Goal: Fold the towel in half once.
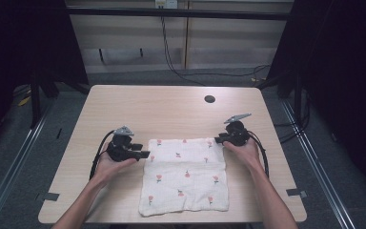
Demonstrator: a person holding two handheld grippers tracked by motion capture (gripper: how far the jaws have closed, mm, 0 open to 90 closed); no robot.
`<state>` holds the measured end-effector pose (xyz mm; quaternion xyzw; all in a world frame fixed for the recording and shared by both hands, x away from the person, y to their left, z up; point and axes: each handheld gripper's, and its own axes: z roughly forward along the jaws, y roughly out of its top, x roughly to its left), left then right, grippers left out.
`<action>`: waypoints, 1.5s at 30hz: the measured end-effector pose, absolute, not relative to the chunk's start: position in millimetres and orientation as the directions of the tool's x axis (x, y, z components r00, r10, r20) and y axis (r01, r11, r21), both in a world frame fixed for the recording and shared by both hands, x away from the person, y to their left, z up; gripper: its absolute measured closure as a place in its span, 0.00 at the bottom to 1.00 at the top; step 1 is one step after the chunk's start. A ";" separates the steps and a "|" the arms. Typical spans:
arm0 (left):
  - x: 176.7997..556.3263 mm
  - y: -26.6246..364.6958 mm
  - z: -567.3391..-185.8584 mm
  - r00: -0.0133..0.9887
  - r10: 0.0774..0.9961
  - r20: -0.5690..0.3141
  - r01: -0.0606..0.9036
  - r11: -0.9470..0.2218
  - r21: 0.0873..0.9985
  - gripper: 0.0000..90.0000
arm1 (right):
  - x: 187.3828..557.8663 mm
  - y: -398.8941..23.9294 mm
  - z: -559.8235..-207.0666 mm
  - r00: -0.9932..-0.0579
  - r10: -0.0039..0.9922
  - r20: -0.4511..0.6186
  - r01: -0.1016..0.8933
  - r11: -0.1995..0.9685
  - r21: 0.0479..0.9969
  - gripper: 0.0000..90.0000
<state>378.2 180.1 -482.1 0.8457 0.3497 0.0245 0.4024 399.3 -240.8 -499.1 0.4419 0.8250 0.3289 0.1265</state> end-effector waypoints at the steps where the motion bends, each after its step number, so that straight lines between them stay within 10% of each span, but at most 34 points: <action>1: 381.3 179.4 -483.2 0.747 0.621 -0.239 0.575 -0.422 0.701 0.54 | 398.8 -239.8 -498.9 -0.576 0.812 0.091 0.652 0.390 0.650 0.82; 16: 419.8 160.8 -500.9 0.717 0.653 -0.244 0.610 -0.417 0.674 0.58 | 397.8 -241.2 -495.4 -0.589 0.799 0.125 0.639 0.365 0.677 0.96; 26: 418.2 142.8 -503.2 0.777 0.578 -0.248 0.566 -0.470 0.678 0.94 | 396.3 -239.7 -491.8 -0.590 0.792 0.154 0.631 0.334 0.700 0.96; 45: 403.8 159.4 -437.6 0.806 0.549 -0.222 0.463 -0.349 0.815 0.95 | 385.5 -257.1 -436.3 -0.604 0.772 0.199 0.526 0.198 0.827 0.97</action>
